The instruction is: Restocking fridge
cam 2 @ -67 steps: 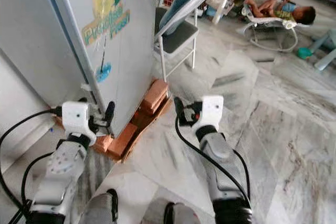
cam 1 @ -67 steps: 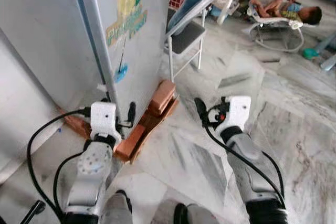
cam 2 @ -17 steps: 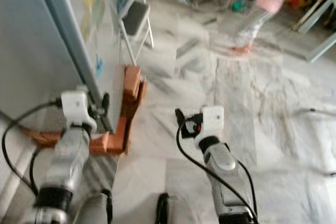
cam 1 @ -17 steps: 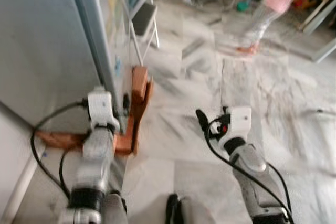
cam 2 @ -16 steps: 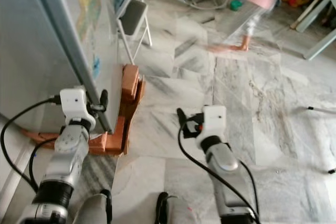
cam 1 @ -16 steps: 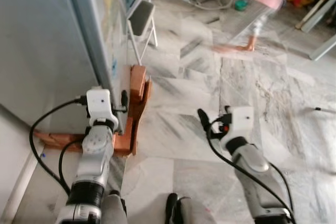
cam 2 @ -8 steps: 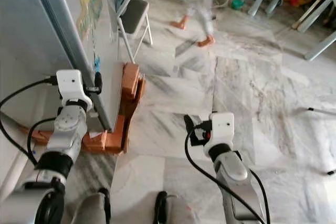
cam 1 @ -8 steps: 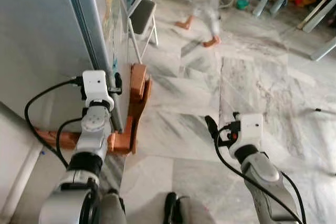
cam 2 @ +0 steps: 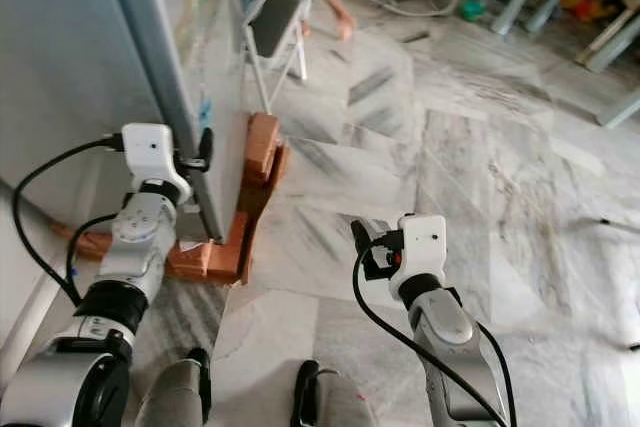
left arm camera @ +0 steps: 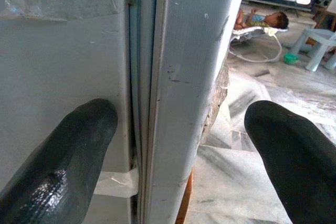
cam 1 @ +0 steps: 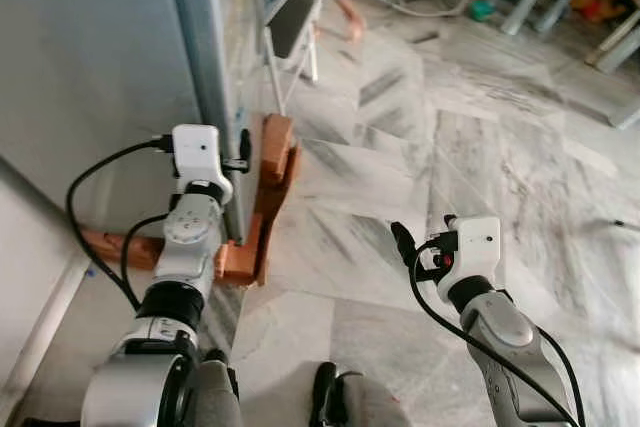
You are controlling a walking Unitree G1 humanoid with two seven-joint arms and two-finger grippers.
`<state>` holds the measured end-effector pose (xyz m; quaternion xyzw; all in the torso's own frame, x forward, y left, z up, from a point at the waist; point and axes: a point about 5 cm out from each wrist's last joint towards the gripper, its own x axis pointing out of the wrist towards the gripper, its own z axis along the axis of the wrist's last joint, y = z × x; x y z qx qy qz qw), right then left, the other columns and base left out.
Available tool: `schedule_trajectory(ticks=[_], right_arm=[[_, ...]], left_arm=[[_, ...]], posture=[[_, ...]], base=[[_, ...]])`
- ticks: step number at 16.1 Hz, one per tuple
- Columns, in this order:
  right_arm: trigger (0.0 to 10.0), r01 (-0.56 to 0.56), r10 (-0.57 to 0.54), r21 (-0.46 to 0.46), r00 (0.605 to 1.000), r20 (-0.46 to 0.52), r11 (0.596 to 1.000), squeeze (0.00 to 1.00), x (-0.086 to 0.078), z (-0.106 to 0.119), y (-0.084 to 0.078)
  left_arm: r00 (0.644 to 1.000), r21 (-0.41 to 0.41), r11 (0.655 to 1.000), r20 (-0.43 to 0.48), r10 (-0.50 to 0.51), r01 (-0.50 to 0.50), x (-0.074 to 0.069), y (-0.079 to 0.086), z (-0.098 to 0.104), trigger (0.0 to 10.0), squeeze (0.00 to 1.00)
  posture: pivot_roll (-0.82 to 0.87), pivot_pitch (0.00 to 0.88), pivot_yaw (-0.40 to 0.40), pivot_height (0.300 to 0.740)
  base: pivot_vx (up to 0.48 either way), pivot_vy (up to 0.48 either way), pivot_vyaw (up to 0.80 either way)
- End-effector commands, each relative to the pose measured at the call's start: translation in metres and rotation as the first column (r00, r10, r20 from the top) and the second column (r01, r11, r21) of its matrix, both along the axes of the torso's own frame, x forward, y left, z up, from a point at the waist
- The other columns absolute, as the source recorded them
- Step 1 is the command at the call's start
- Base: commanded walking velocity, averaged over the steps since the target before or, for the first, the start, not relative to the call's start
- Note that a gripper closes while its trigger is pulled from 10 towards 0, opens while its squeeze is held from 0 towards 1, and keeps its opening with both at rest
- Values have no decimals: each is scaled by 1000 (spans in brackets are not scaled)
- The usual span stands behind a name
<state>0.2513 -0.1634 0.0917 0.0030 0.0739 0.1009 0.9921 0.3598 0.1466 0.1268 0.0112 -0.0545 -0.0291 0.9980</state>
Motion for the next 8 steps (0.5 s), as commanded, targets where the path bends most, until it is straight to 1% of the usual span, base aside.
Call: schedule_trajectory(ticks=[1,2,5,6,7,8], right_arm=[[10000,7,-8,-7,1000,-18,1000,0,-2,-3,-4],[10000,10,-11,-9,1000,-22,1000,0,-3,-4,-5],[10000,16,-16,-10,1000,-25,1000,0,-2,-5,-6],[10000,17,-17,-10,999,-29,1000,0,-3,-6,-6],[10000,18,-18,-11,999,-32,1000,0,-4,-7,-6],[10000,21,-22,-14,999,-35,1000,0,-3,-8,-7]], left_arm=[[993,17,994,55,-108,107,4,-21,16,10000,0],[989,27,991,51,-135,134,3,-26,14,10000,0],[981,8,981,22,-193,192,1,-38,10,10000,0],[977,27,977,18,-213,212,-2,-44,8,10000,0],[976,43,976,14,-216,215,-4,-47,4,10000,0],[980,55,978,5,-201,200,-7,-46,-1,10000,0]], posture=[[13,222,-158,740],[13,219,-152,740],[14,215,-146,740],[15,214,-145,740],[16,213,-142,740],[14,212,-141,740]], base=[[0,0,0],[0,0,0],[0,0,0],[0,0,0],[0,0,0],[0,0,0]])
